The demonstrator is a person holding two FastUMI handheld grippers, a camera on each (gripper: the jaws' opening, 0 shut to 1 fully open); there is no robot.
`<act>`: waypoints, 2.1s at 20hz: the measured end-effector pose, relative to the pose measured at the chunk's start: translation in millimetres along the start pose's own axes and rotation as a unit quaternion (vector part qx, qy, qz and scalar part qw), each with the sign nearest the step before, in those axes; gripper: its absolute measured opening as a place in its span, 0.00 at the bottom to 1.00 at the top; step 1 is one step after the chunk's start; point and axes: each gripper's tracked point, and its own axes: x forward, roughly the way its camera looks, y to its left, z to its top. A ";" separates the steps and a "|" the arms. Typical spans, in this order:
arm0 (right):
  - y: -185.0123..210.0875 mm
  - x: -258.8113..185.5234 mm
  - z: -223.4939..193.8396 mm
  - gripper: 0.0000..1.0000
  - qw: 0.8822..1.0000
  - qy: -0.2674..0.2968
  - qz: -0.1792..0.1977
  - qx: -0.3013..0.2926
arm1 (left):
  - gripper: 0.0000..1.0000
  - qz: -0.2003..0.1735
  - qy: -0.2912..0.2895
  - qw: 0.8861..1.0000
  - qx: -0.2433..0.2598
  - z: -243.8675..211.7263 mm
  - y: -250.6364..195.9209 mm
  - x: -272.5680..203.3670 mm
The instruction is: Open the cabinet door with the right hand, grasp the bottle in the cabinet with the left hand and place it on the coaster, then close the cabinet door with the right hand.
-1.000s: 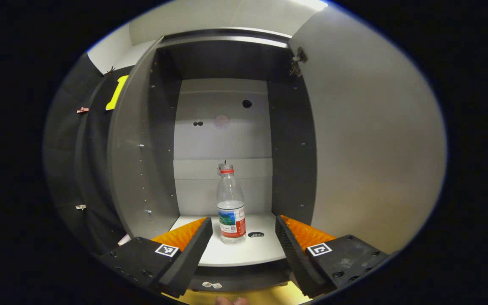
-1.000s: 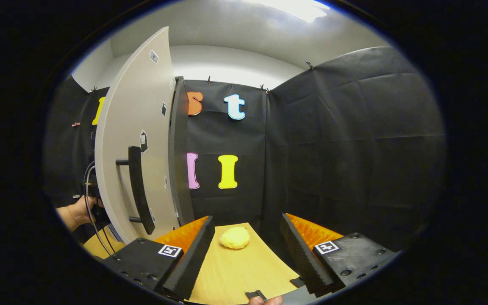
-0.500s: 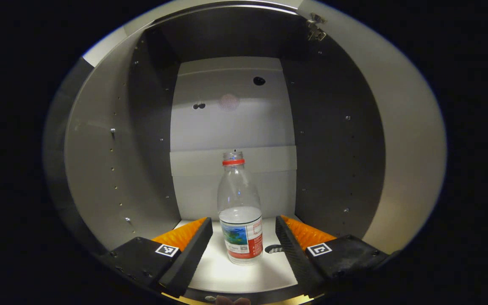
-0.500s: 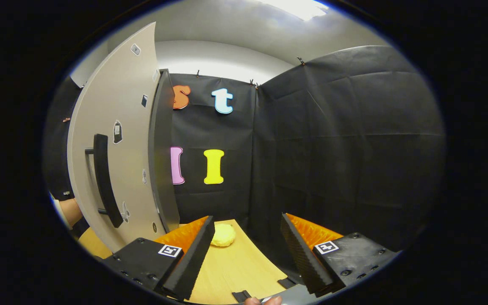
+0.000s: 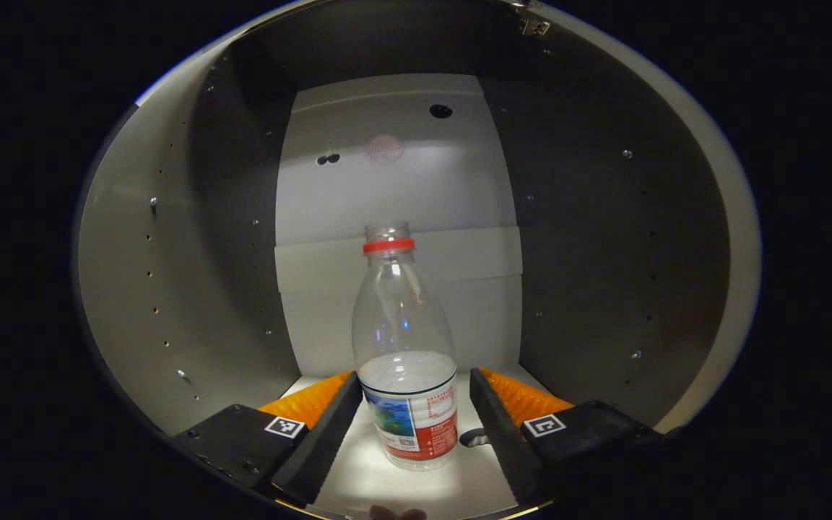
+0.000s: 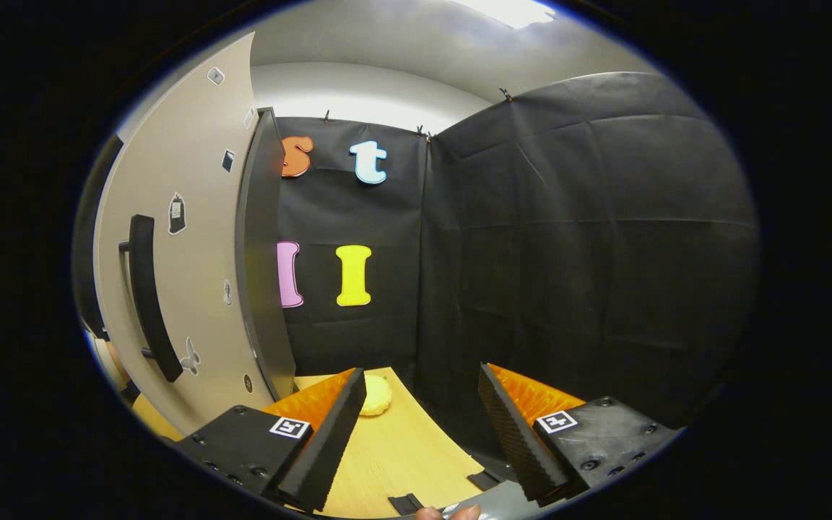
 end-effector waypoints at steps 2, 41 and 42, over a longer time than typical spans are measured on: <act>1.5 0.5 0.1 0.98 1.000 0.001 0.002 0.000 | 0.94 0.010 0.002 1.000 -0.001 -4.0 3.7 6.4; 85.2 -20.9 44.1 0.98 0.997 -0.063 0.020 -0.027 | 0.78 -0.042 -0.056 0.997 -0.012 -166.2 162.8 -333.7; 88.3 -21.7 45.4 0.98 0.997 -0.063 0.020 -0.029 | 0.79 -0.043 -0.054 0.998 -0.009 -178.6 163.7 -337.9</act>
